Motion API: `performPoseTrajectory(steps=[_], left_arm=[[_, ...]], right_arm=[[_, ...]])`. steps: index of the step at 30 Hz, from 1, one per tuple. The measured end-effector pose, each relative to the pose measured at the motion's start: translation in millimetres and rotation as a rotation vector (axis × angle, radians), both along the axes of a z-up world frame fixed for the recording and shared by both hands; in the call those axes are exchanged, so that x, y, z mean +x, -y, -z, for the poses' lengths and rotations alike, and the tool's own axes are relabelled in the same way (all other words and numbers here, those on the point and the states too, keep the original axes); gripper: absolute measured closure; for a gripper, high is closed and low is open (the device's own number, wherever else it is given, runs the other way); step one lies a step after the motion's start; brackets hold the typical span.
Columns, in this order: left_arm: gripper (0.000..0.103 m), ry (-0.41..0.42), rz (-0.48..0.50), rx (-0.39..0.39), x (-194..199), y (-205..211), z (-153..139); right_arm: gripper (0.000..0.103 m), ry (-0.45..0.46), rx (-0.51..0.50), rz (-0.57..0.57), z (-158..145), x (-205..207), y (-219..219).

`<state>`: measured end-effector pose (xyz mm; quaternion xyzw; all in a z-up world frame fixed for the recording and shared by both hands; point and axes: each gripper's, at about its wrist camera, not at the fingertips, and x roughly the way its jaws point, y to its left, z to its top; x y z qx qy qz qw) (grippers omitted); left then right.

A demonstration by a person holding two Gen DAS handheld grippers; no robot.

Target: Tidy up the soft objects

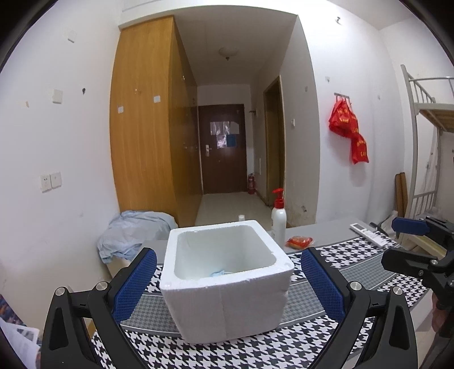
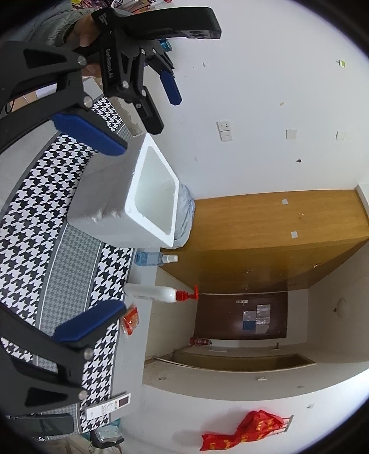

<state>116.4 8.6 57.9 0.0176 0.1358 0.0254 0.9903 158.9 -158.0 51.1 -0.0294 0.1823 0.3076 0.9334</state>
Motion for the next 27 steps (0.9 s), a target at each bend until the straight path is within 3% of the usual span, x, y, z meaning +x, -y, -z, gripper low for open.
performPoseTrajectory(steps=[11,27], left_arm=[[0.001,0.052,-0.01,-0.005,-29.5,6.9,0.1],[0.001,0.09,0.016,-0.025,-62.7,13.6,22.8]], right_arm=[[0.0,0.064,0.012,0.028,1.9,-31.5,6.5],[0.0,0.118,0.018,0.114,25.7,-52.4,11.6]])
